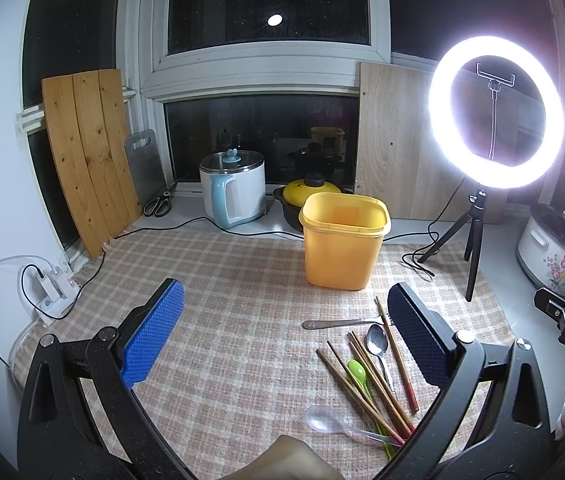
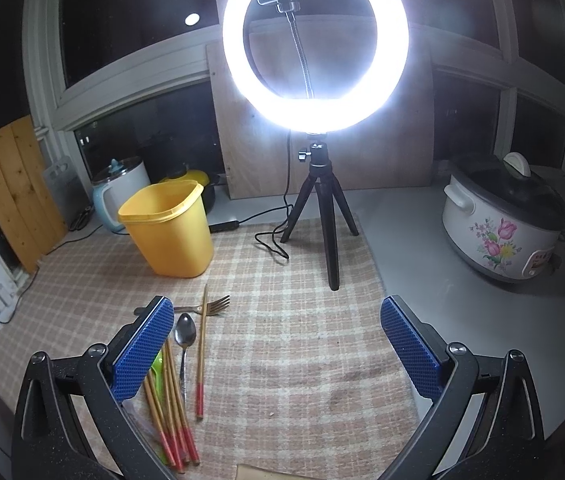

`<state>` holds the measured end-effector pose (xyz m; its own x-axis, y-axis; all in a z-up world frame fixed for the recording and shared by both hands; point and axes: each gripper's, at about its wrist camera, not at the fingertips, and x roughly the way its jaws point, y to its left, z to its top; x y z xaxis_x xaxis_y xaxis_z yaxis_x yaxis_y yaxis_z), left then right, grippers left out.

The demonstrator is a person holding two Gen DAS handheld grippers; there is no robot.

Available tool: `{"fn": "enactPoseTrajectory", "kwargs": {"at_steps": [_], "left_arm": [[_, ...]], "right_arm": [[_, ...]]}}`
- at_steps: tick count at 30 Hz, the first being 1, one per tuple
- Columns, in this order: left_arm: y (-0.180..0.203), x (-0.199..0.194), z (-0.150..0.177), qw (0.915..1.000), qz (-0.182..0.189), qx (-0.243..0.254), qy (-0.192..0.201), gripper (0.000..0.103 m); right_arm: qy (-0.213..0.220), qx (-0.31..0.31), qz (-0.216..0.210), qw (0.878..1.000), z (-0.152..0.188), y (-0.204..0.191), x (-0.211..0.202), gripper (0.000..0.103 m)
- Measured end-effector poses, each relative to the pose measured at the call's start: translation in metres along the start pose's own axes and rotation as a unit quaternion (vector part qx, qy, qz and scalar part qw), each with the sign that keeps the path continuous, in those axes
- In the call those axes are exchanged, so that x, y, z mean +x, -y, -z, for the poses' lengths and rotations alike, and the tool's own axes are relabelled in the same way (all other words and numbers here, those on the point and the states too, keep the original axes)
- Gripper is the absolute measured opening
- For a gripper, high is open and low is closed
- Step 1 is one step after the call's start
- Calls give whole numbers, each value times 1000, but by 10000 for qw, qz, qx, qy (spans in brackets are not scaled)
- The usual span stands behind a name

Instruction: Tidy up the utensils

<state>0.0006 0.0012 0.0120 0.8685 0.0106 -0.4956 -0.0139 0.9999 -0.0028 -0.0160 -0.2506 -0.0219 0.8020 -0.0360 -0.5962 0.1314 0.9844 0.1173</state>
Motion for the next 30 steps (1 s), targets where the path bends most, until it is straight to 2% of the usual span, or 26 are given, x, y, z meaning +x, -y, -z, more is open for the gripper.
{"fn": "enactPoseTrajectory", "kwargs": {"at_steps": [30], "left_arm": [[9,-2,-4,10000,23,49,-11,103]], "right_arm": [[-70,10,-21,10000,1,-1,5,103]]}}
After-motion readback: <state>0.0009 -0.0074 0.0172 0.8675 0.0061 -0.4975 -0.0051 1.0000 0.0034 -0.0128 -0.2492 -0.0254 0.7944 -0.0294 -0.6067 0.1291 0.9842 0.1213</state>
